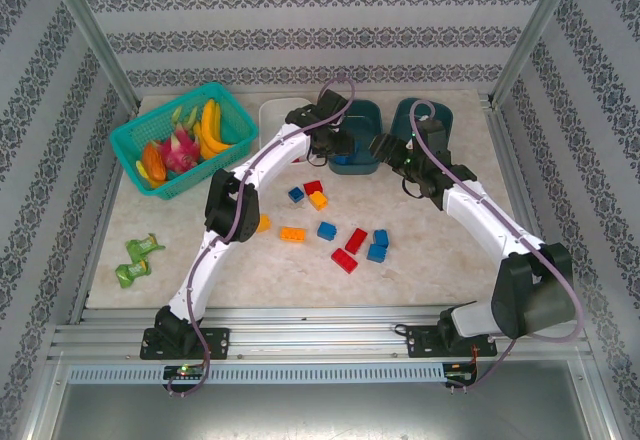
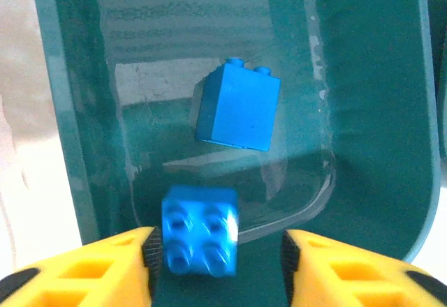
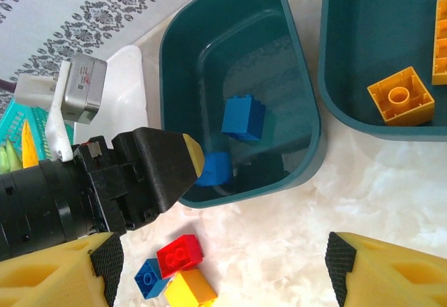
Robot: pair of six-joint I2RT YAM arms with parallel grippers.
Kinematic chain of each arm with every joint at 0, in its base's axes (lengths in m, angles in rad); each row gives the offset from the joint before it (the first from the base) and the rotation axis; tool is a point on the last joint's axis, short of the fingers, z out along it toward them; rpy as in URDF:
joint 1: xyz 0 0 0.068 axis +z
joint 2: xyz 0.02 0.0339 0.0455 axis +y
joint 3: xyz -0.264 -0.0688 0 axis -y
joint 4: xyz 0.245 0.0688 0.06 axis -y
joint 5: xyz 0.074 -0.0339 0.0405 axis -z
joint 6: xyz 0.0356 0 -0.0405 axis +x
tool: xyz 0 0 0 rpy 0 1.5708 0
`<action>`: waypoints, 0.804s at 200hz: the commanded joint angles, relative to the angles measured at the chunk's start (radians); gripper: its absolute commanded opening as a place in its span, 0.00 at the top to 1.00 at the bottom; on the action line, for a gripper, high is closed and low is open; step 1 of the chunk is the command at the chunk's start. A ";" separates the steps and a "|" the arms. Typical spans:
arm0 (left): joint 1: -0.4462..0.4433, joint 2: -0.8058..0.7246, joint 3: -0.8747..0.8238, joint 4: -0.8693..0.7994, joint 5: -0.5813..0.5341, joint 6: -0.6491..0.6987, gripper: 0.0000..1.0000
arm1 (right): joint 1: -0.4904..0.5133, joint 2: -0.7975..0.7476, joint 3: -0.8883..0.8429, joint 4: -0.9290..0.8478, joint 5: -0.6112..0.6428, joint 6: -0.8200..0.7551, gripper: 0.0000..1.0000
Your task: Sort the legos into containers by color
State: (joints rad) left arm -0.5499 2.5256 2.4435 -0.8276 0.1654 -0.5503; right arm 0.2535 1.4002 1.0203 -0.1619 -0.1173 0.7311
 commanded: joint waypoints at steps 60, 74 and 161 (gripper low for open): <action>-0.005 -0.126 0.071 -0.071 -0.043 -0.066 0.31 | 0.065 -0.038 0.084 -0.101 0.023 -0.118 0.22; -0.001 -0.193 0.029 -0.077 -0.057 -0.096 0.31 | 0.090 -0.062 0.084 -0.112 0.032 -0.162 0.22; 0.056 -0.826 -0.794 0.097 -0.094 -0.221 0.25 | 0.321 -0.138 0.076 -0.209 0.093 -0.381 0.22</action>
State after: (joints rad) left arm -0.5205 1.8263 1.8664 -0.7918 0.0959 -0.7086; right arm 0.5060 1.2705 1.0737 -0.3122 -0.0776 0.4320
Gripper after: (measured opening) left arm 0.744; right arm 0.779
